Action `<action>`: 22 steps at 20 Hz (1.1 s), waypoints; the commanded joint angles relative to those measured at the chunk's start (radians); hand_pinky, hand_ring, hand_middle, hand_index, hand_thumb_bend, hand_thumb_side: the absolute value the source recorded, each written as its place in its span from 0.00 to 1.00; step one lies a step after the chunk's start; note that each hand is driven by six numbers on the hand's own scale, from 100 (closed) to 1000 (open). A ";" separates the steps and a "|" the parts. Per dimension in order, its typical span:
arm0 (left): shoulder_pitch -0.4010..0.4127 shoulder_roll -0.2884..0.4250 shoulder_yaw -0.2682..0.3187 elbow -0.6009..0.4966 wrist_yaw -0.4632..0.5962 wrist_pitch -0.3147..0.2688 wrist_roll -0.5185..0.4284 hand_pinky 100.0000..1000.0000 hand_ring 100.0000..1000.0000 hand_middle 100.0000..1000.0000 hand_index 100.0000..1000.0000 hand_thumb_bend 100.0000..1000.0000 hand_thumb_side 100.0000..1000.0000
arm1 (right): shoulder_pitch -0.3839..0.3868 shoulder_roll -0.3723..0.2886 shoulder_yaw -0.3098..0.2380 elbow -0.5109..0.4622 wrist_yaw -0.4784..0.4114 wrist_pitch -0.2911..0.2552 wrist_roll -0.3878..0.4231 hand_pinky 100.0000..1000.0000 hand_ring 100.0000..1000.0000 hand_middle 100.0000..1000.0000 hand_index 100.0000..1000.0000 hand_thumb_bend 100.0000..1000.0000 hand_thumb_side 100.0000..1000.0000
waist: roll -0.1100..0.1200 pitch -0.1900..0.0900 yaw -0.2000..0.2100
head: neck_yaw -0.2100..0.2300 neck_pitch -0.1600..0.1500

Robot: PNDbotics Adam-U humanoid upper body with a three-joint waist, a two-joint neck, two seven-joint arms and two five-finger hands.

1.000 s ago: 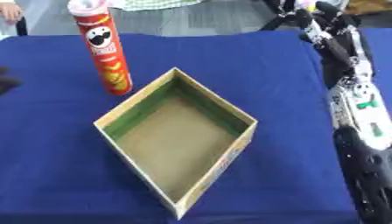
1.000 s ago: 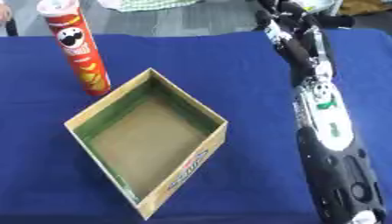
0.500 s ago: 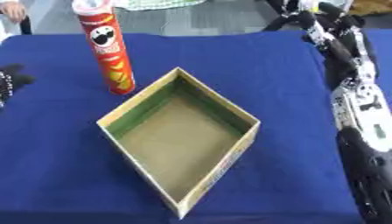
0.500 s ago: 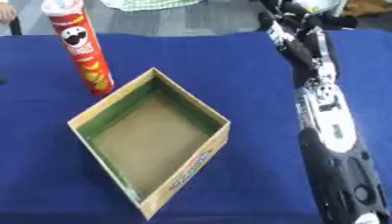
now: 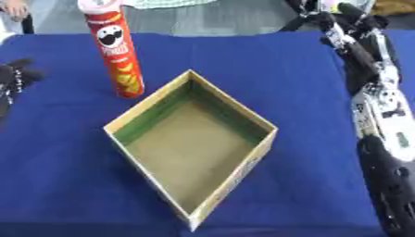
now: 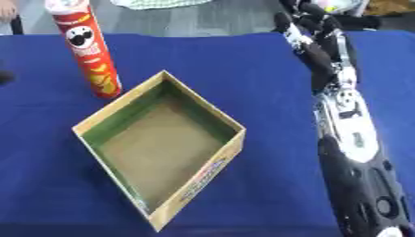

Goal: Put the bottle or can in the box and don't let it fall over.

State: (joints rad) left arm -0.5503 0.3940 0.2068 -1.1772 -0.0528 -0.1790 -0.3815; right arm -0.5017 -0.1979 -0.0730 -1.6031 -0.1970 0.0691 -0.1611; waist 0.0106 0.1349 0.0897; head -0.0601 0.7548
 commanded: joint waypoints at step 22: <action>-0.147 -0.015 0.006 0.074 -0.129 0.023 0.033 1.00 0.84 0.68 0.93 0.77 0.91 | -0.033 0.004 0.006 -0.013 -0.011 -0.001 0.012 0.73 0.95 1.00 0.78 0.61 0.25 | -0.016 0.009 -0.019 | 0.025 -0.035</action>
State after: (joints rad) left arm -0.6758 0.3632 0.2071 -1.0941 -0.1736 -0.1535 -0.3547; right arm -0.5167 -0.1870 -0.0669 -1.6027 -0.1993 0.0695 -0.1521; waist -0.0079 0.1557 0.0708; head -0.0374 0.7329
